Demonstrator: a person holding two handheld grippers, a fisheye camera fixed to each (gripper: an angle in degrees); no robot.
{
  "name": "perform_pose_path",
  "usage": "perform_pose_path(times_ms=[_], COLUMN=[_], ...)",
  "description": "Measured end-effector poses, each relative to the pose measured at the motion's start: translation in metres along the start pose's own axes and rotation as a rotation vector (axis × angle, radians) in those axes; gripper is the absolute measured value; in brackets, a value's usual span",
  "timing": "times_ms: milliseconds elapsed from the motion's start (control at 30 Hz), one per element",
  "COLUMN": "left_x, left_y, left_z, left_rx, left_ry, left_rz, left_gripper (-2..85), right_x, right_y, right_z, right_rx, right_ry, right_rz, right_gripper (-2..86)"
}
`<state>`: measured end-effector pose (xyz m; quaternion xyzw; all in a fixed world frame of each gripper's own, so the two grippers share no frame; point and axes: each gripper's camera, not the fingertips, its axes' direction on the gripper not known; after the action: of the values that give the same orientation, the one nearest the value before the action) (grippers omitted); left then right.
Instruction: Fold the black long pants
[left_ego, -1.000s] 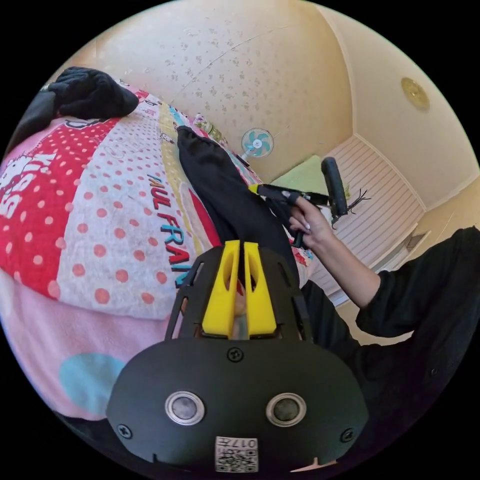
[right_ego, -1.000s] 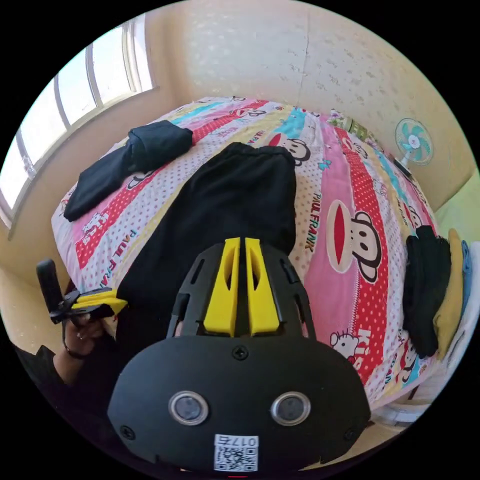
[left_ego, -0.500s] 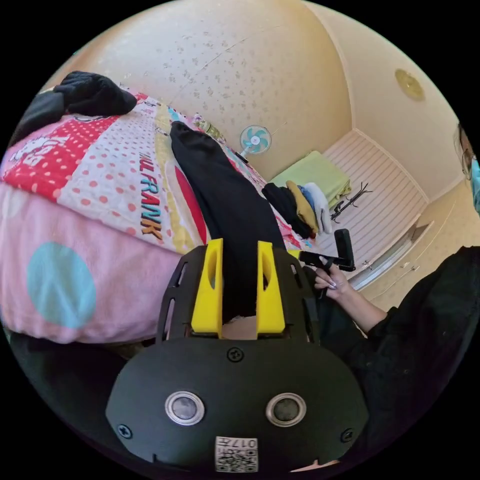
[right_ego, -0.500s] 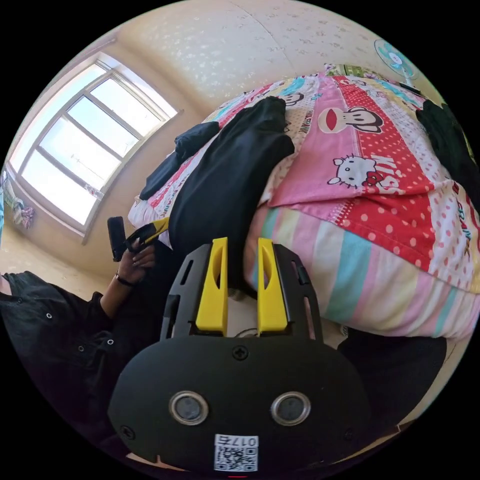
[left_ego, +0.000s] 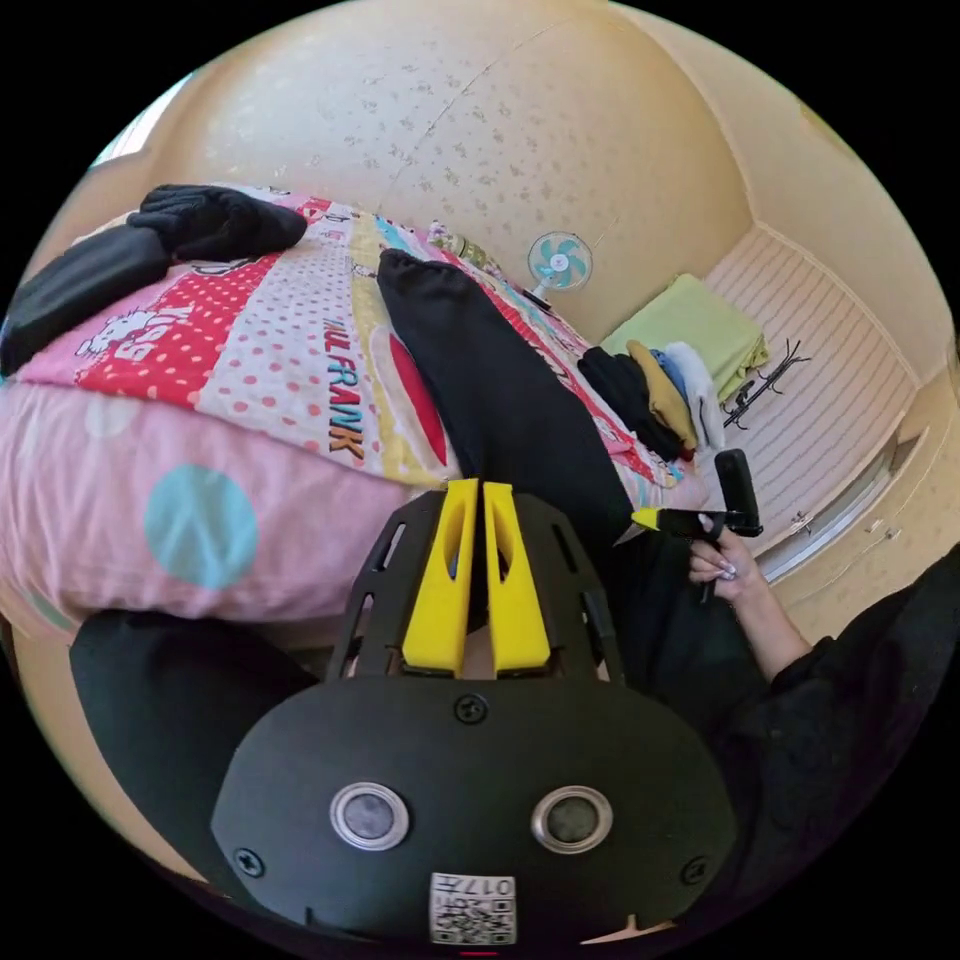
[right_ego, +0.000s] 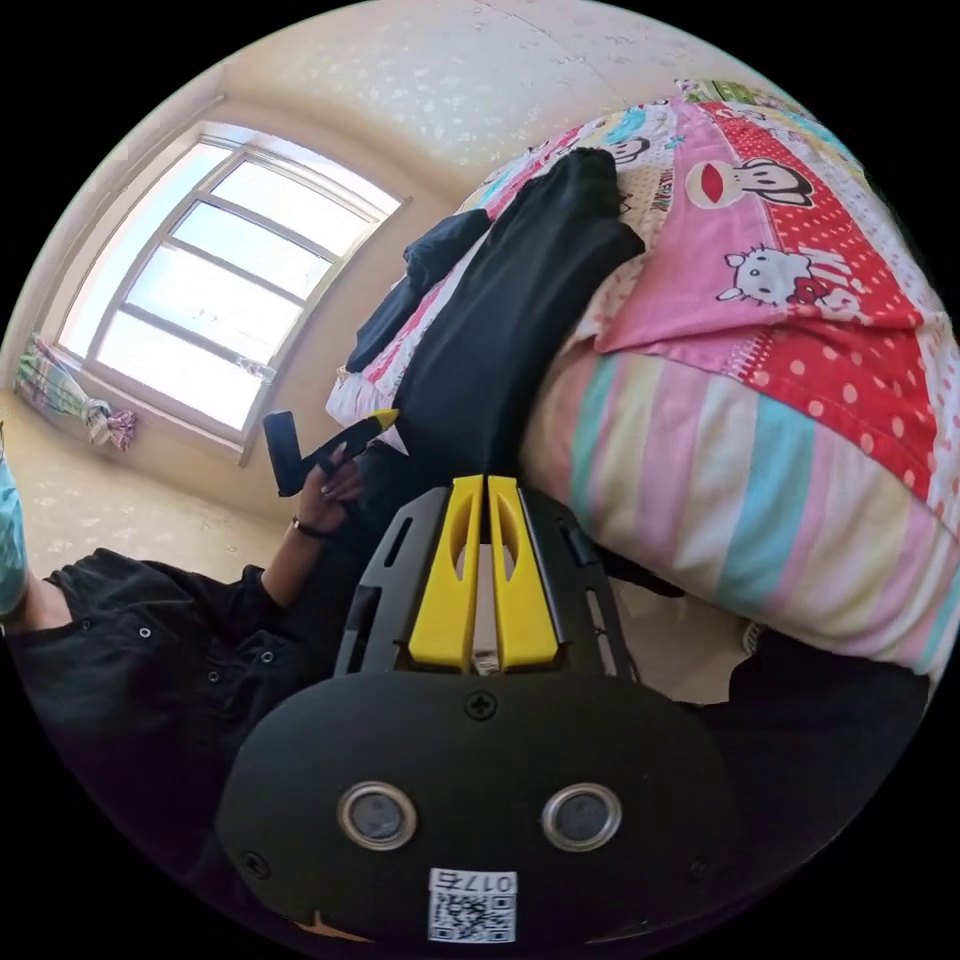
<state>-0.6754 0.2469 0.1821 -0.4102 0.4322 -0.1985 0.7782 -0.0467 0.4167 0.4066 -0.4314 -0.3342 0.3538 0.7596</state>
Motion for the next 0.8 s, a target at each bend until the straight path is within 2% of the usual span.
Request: perform_pose_path(times_ms=[100,200,233,300,367,433,467,567,700,800], left_x=[0.009,0.022,0.026,0.025,0.012,0.004,0.004,0.01,0.031,0.048], left_y=[-0.001,0.008,0.015,0.023,0.019,0.013,0.016,0.016,0.022,0.023], left_z=[0.003,-0.009,-0.016,-0.018,0.004,0.031,0.032,0.036,0.038,0.039], left_rx=[0.033,0.151,0.223,0.282,0.191,0.073,0.11,0.1,0.061,0.029], left_ry=[-0.01,-0.163,-0.169,-0.068,0.124,0.192,0.201,0.2,0.138,0.032], left_rz=[0.001,-0.04,-0.034,-0.011,-0.054,-0.11,-0.108,-0.091,-0.057,-0.033], left_gripper=[-0.2,1.0,2.2,4.5,9.5,14.8,16.7,17.2,16.5,13.9], right_x=[-0.013,-0.013,-0.013,-0.012,-0.013,-0.018,-0.022,-0.027,-0.008,-0.016], right_y=[-0.004,-0.007,-0.009,-0.018,-0.03,-0.044,-0.052,-0.068,-0.07,-0.068], right_z=[-0.009,-0.028,-0.032,-0.04,-0.036,-0.024,-0.015,-0.013,-0.022,-0.018], right_rx=[0.032,0.147,0.172,0.235,0.228,0.185,0.167,0.148,0.189,0.257], right_ry=[-0.018,0.009,0.008,-0.003,-0.034,-0.05,-0.003,0.072,-0.198,-0.183], right_rz=[-0.045,-0.016,-0.013,0.01,0.004,-0.025,-0.039,-0.069,-0.057,-0.067], right_gripper=[1.9,4.2,5.2,9.6,12.2,13.2,13.1,10.4,11.1,11.1])
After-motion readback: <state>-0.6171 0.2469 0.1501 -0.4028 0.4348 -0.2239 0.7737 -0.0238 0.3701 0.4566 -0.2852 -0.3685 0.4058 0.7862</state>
